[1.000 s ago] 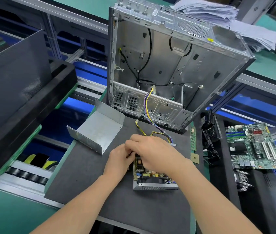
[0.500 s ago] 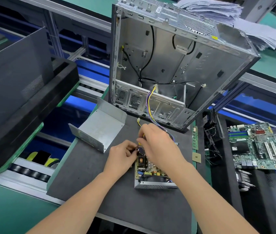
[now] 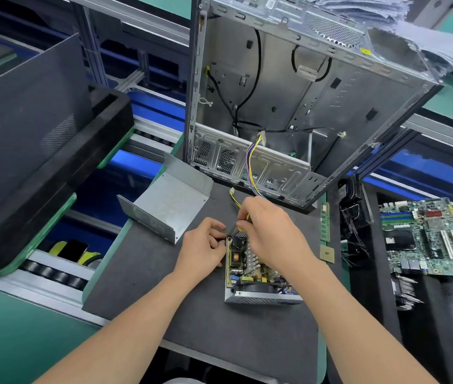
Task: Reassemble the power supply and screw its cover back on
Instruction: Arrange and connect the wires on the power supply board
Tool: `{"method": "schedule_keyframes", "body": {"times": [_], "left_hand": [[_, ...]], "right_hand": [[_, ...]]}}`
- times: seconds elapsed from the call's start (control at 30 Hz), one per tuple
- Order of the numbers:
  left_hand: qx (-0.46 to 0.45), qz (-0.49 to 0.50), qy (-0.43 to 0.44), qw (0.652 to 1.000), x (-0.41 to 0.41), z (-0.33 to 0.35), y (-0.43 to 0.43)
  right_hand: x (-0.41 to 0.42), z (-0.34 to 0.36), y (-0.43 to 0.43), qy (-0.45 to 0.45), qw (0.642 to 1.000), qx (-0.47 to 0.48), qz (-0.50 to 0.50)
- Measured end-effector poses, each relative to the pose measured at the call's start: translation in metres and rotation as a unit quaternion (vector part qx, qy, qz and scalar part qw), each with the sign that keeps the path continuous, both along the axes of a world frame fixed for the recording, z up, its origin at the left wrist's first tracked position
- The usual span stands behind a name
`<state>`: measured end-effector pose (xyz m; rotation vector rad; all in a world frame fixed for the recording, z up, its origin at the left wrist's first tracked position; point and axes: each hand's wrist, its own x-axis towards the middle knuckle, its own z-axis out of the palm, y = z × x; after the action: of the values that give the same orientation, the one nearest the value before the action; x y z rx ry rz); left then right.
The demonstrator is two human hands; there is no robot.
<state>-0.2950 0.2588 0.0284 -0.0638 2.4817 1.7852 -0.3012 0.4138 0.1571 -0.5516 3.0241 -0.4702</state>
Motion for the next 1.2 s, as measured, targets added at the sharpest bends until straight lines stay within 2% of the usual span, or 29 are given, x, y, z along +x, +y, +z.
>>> {"method": "schedule_keyframes", "body": {"times": [0.33, 0.57, 0.7, 1.2], "left_hand": [[0.002, -0.001, 0.002, 1.000, 0.001, 0.003, -0.001], [-0.003, -0.004, -0.005, 1.000, 0.000, 0.002, 0.000], [-0.003, -0.003, -0.005, 1.000, 0.000, 0.001, 0.000], [-0.015, -0.003, -0.006, 1.000, -0.001, 0.000, 0.000]], "right_hand": [[-0.002, -0.001, 0.000, -0.005, 1.000, -0.010, -0.002], [-0.005, 0.000, 0.001, -0.024, 0.996, 0.054, 0.066], [-0.010, 0.004, 0.005, -0.052, 0.994, 0.051, 0.087], [-0.011, -0.006, 0.005, -0.011, 0.995, 0.065, 0.075]]}}
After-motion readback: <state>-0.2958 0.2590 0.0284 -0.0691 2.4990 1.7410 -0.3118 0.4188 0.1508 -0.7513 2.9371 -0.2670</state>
